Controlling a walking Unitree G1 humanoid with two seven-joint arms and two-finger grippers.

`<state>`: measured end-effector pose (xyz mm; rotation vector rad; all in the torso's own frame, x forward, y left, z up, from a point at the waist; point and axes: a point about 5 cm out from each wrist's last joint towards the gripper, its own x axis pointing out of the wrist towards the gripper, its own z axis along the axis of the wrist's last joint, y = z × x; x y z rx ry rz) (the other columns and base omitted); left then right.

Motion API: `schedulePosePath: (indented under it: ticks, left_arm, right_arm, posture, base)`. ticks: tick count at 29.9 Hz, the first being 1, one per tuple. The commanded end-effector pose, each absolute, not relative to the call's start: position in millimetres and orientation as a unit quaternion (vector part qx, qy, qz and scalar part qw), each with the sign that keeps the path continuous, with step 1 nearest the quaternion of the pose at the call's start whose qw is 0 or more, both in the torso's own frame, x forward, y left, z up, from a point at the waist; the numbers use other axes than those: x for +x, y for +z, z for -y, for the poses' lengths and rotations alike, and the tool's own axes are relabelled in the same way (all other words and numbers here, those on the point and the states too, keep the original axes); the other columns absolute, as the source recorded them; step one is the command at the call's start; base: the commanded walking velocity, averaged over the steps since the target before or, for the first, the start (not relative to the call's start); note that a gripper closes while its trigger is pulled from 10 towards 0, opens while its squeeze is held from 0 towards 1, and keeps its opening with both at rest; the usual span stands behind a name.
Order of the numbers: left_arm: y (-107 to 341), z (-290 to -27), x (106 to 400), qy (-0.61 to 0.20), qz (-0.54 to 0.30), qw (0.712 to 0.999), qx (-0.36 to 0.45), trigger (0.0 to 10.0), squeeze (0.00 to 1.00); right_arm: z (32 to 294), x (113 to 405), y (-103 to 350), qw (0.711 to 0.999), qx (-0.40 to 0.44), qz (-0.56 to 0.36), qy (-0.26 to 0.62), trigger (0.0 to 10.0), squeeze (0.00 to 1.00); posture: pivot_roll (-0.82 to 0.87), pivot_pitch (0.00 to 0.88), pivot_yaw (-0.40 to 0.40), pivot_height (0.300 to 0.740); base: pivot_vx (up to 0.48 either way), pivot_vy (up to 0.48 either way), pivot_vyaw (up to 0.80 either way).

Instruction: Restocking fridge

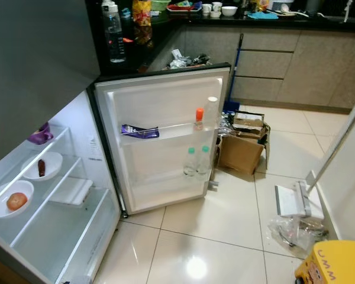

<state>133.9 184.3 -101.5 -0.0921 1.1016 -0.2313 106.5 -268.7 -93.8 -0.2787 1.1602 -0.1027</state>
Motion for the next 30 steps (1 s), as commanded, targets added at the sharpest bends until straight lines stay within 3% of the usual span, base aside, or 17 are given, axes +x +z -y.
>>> schedulePosePath:
  ticks: [1,8,16,21,23,30]
  left_arm:
    - [-101.1,-184.0,135.2,-0.109,-0.521,0.845,-0.044,10.0,0.00]
    - [-101.4,-163.8,141.8,-0.116,-0.518,0.846,-0.048,10.0,0.00]
    - [-101.8,-169.9,138.7,-0.111,-0.519,0.846,-0.047,10.0,0.00]
    - [-101.3,-174.0,138.6,-0.111,-0.517,0.848,-0.042,10.0,0.00]
    - [-99.2,-180.1,142.2,-0.108,-0.511,0.852,-0.039,10.0,0.00]
    - [-94.3,-182.0,153.8,-0.114,-0.494,0.861,-0.039,10.0,0.00]
  right_arm:
    - [268.6,108.8,-92.9,0.831,-0.131,-0.538,-0.051,10.0,0.00]
    - [269.7,118.6,-89.4,0.840,-0.138,-0.523,-0.048,10.0,0.00]
    - [270.0,134.7,-83.5,0.851,-0.159,-0.499,-0.037,10.0,0.00]
    - [272.0,148.3,-77.3,0.862,-0.167,-0.477,-0.038,10.0,0.00]
    - [275.0,177.7,-62.1,0.883,-0.186,-0.431,-0.028,10.0,0.00]
    - [266.1,227.2,-33.8,0.915,-0.205,-0.348,0.017,10.0,0.00]
  posture:
    - [-0.09,0.000,-0.011,0.740]
    - [-0.09,0.000,-0.013,0.740]
    - [-0.09,0.000,-0.013,0.740]
    - [-0.09,0.000,-0.013,0.740]
    - [-0.09,0.000,-0.014,0.740]
    - [-0.09,0.000,-0.015,0.740]
  base:
    - [0.000,-0.405,0.00]
    - [0.000,-0.414,0.00]
    - [0.000,-0.334,0.00]
    - [0.000,0.000,0.00]
    - [0.000,0.000,0.00]
    - [0.000,-0.464,0.00]
